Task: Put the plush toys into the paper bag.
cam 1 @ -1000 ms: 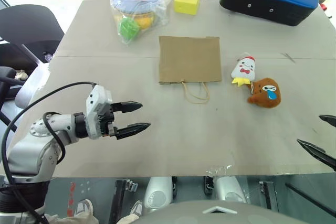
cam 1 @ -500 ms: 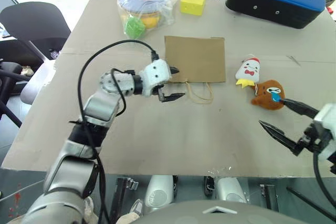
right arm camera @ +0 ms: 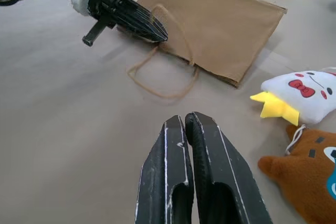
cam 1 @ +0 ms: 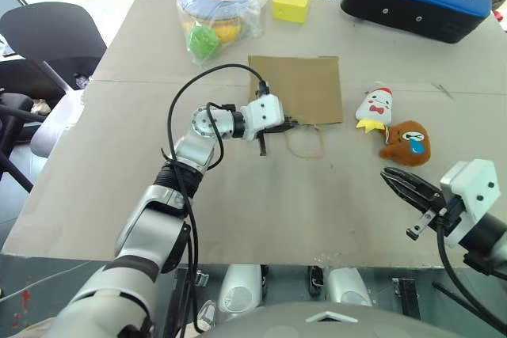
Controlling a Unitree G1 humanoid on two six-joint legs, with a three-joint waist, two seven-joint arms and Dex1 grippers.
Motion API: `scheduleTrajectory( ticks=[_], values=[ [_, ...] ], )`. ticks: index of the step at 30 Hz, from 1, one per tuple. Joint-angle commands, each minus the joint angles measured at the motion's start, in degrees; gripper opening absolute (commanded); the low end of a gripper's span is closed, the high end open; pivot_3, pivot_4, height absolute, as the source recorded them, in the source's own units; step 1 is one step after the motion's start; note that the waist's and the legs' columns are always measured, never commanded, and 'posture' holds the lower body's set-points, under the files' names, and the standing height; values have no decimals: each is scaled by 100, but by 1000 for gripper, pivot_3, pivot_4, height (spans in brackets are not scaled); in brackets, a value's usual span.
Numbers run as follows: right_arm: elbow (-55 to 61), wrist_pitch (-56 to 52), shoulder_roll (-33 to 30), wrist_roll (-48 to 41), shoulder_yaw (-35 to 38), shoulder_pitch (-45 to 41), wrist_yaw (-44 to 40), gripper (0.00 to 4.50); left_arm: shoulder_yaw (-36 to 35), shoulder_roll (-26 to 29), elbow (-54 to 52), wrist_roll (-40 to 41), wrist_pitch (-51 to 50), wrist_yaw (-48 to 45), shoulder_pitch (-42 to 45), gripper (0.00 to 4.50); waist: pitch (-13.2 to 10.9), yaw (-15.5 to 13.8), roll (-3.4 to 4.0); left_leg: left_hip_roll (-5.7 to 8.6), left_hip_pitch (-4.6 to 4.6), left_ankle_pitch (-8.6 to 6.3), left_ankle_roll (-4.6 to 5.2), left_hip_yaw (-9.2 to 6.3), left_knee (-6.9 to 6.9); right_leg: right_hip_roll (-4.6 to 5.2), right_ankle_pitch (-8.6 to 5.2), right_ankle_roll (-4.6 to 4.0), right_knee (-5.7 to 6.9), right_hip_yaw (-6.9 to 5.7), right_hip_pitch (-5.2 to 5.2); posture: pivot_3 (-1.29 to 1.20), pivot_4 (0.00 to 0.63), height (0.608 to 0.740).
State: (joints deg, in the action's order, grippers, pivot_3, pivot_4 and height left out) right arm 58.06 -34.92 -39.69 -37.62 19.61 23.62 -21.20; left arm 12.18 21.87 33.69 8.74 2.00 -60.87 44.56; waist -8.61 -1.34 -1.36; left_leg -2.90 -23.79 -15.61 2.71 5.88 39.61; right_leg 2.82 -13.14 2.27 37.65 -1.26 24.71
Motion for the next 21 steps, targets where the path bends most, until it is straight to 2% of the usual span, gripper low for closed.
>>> scheduleTrajectory(
  ticks=[1, 4, 7, 10, 12, 13, 16, 18, 21],
  values=[
    [139, -286, 240, 135, -248, -728, 840, 0, -774, 54, -794, 1296, -2160, -176, 265, 84, -1, 57, -1, -5, -3, 1, -1, -3, 3, -1, 0, 0, 1, -4, 0, 0, 150, 740],
    [-105, -1083, 264, 274, -769, -1763, 1397, 0, -1454, 216, -1733, 2316, -4080, 276, 200, 84, -2, 127, 0, -13, -3, 12, -21, -6, 8, -4, 0, 0, 7, -4, 1, 0, 150, 740],
    [-469, -2132, 453, 103, -915, -2645, 1961, 0, -1926, 165, -2500, 2830, -5071, 1003, 99, 84, -1, 129, 1, -15, -5, 14, -24, -21, 5, -3, -6, 4, 8, -4, -1, 0, 150, 740],
    [-789, -2500, 665, -87, -972, -3220, 1977, 793, -2234, -38, -3110, 3208, -5673, 1659, 34, 0, -1, 93, 1, -13, -8, 14, -24, -22, 5, -2, -7, 5, 8, 5, -1, 0, 150, 740],
    [-985, -2793, 770, -79, -1007, -3526, 2057, 1537, -2380, -203, -3423, 3390, -5940, 2074, 8, 0, -1, 43, 1, -9, -9, 14, -24, -23, 4, -2, -7, 6, 7, 11, -1, 0, 150, 740],
    [-1147, -2971, 832, -55, -1042, -3699, 2121, 2176, -2438, -278, -3553, 3456, -6027, 2268, -2, 0, -1, 40, 0, -7, -10, 14, -24, -25, 4, -2, -7, 6, 7, 14, -1, 0, 150, 740],
    [-1554, -3339, 962, 38, -1156, -4085, 2187, 3544, -2536, -423, -3785, 3542, -6179, 2718, -28, 0, -1, 47, 0, 15, -10, 14, -24, -27, 4, -2, -7, 7, 9, 28, -2, 0, 150, 740],
    [-2093, -3435, 1069, 408, -1358, -4485, 2420, 4469, -2606, -532, -3802, 3531, -6182, 3044, -32, 0, -1, 63, 1, 17, -8, 14, -24, -25, 4, -2, -7, 8, 9, 34, -1, 0, 150, 740],
    [-3043, -3360, 1275, 911, -1629, -5077, 2615, 4469, -2654, -634, -3838, 3541, -6132, 3324, -54, 0, -1, 70, 2, 18, -5, 14, -24, -23, 1, -4, -7, 7, 12, 37, 0, 0, 150, 740]
  ],
)
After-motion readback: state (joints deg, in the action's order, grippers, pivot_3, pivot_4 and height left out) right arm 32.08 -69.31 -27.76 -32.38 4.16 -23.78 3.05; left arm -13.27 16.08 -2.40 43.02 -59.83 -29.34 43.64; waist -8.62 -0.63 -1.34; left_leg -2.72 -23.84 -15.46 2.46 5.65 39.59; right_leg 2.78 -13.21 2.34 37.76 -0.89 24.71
